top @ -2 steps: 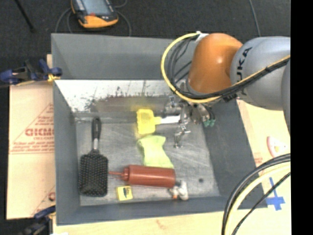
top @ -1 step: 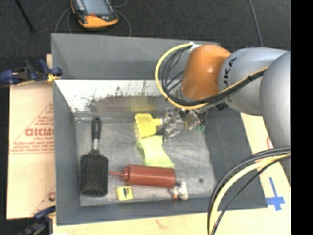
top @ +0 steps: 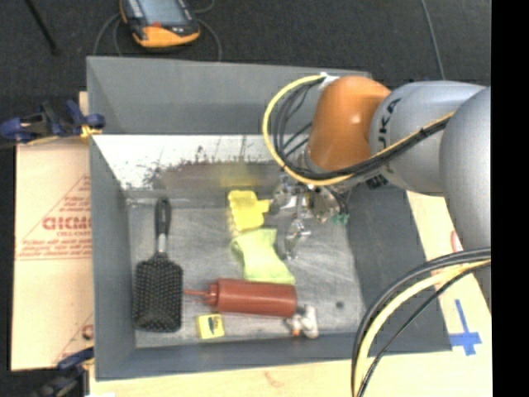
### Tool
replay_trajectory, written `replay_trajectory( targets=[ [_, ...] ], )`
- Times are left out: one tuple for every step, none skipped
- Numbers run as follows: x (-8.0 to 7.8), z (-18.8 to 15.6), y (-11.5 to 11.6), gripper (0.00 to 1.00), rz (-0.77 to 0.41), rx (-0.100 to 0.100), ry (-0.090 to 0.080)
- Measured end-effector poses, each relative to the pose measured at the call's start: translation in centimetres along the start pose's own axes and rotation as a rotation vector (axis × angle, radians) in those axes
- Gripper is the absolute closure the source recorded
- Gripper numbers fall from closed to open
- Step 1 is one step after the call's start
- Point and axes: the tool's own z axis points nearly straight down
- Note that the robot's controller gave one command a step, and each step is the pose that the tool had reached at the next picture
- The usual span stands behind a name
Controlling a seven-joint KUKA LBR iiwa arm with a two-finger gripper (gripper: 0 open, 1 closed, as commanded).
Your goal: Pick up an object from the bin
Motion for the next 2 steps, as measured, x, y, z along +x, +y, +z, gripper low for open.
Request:
replay_trajectory(
  targets=[
    [0.0, 0.0, 0.0, 0.00, 0.000, 0.000, -0.001],
    [8.4, 1.5, 8.1, 1.00, -0.098, 0.005, -0.019]
  ],
)
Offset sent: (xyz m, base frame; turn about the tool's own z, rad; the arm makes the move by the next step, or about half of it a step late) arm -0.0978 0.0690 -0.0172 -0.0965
